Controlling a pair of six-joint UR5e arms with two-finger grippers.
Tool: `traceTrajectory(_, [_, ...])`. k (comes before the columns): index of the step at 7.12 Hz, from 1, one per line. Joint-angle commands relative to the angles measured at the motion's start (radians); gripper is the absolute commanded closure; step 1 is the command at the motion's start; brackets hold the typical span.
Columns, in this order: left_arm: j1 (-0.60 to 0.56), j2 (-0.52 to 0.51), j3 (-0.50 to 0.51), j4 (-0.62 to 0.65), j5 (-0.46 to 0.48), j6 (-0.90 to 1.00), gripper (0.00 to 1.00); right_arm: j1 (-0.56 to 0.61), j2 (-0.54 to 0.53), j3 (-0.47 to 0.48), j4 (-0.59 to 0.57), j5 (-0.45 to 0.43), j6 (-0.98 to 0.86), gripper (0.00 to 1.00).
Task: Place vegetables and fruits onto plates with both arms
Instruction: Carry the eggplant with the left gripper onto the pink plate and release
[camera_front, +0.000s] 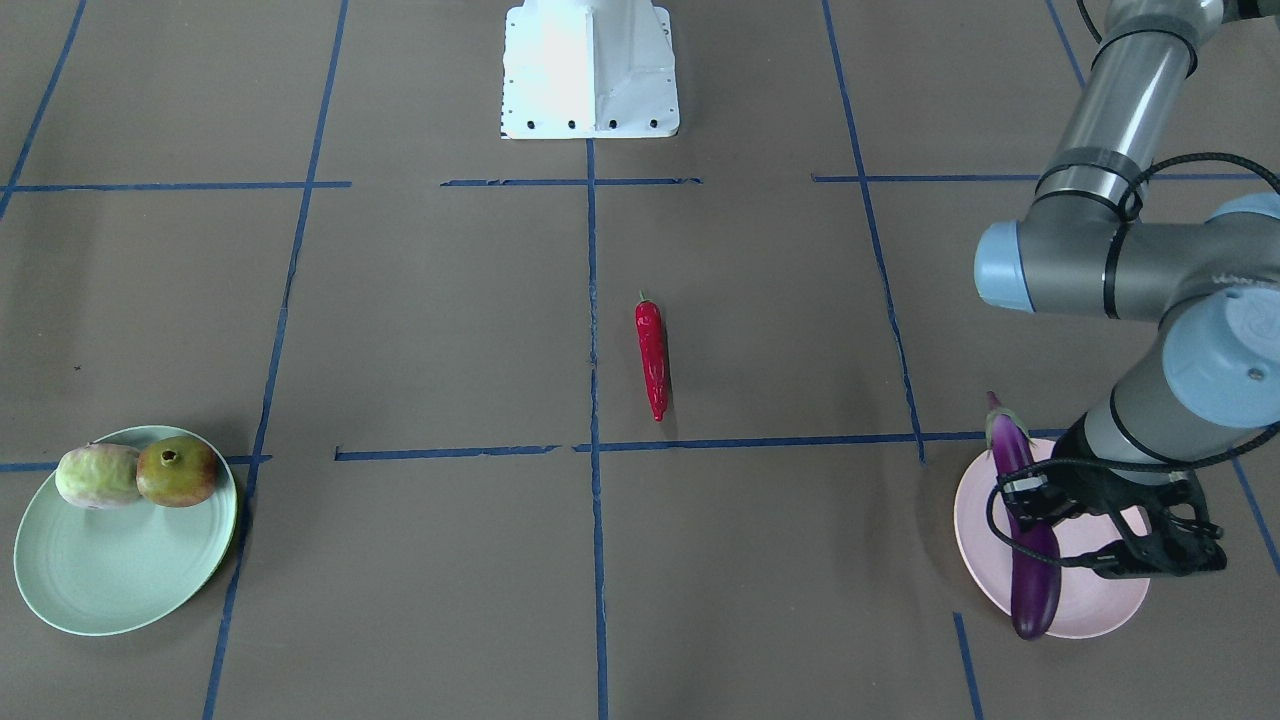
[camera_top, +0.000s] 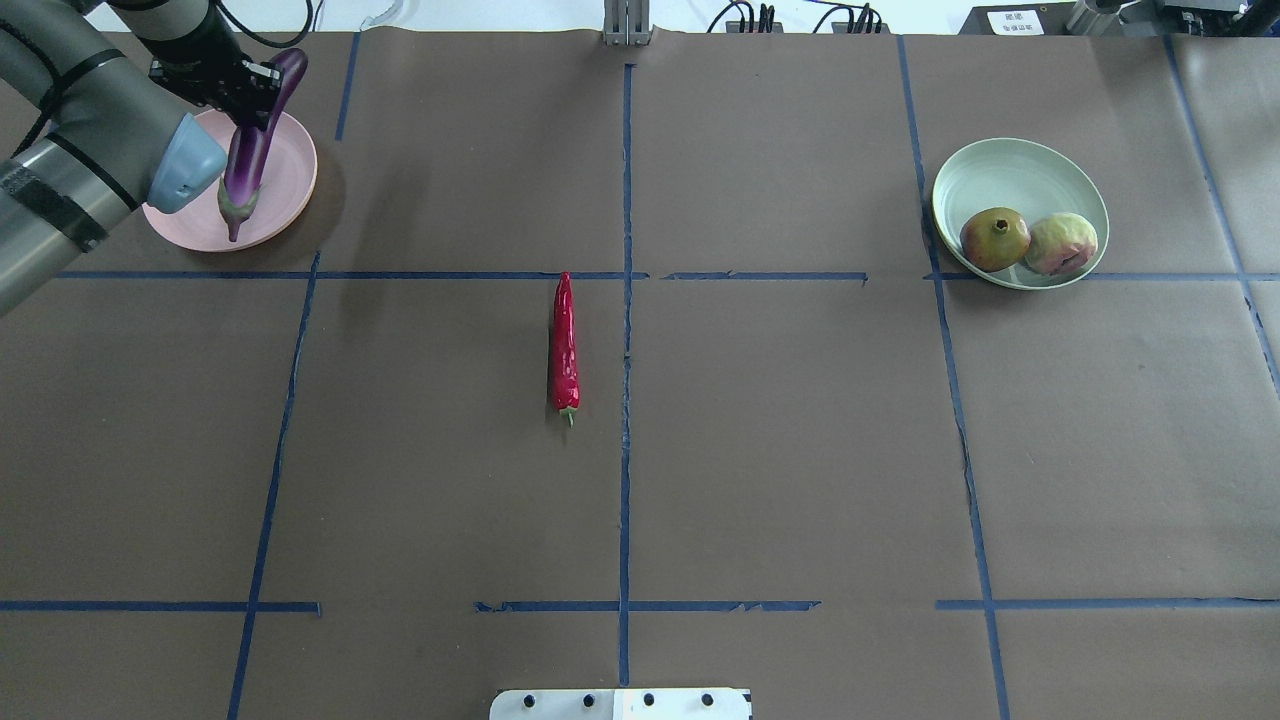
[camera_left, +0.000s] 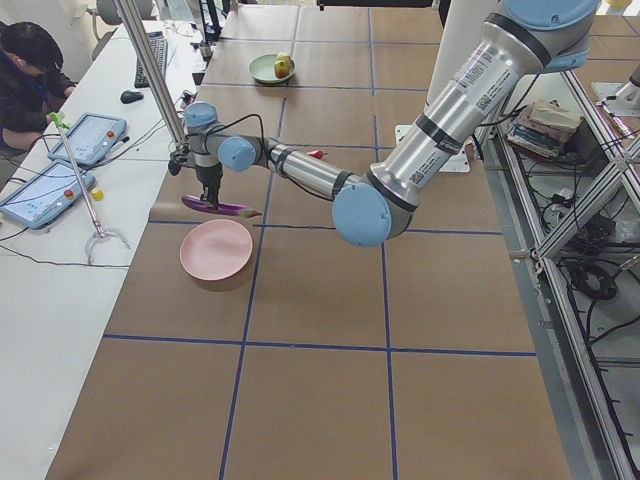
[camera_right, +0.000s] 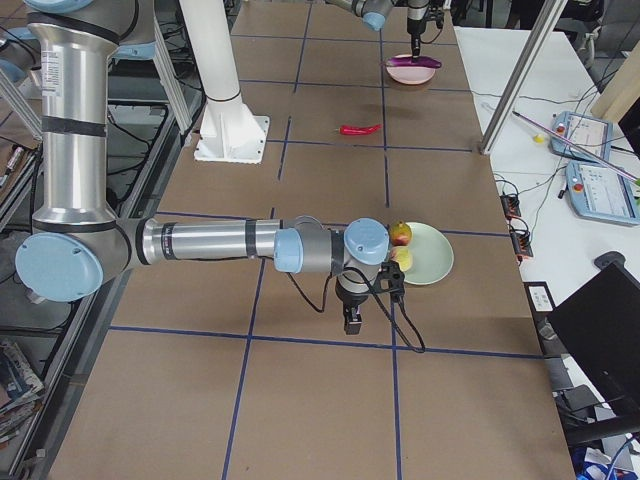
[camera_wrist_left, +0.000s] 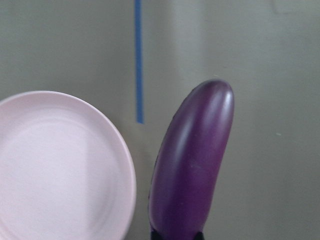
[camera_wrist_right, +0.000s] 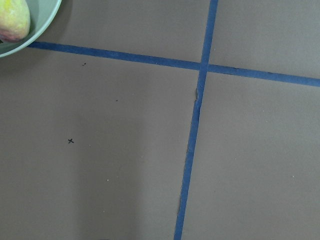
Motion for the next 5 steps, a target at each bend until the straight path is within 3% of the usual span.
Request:
traceTrajectory(1, [0.009, 0.035, 0.128, -0.170, 0.002, 0.029, 0.55, 0.000, 0.001, 0.001, 0.000, 0.000, 0.000, 0.00])
traceTrajectory(2, [0.021, 0.038, 0.126, -0.172, 0.004, 0.027, 0.05, 0.000, 0.001, 0.001, 0.000, 0.000, 0.000, 0.00])
traceTrajectory(4, [0.012, 0.046, 0.069, -0.137, -0.011, 0.032, 0.00, 0.001, 0.001, 0.001, 0.000, 0.000, 0.000, 0.00])
traceTrajectory(5, [0.012, 0.036, -0.007, -0.035, -0.048, 0.029, 0.00, 0.001, 0.001, 0.001, 0.000, 0.000, 0.000, 0.00])
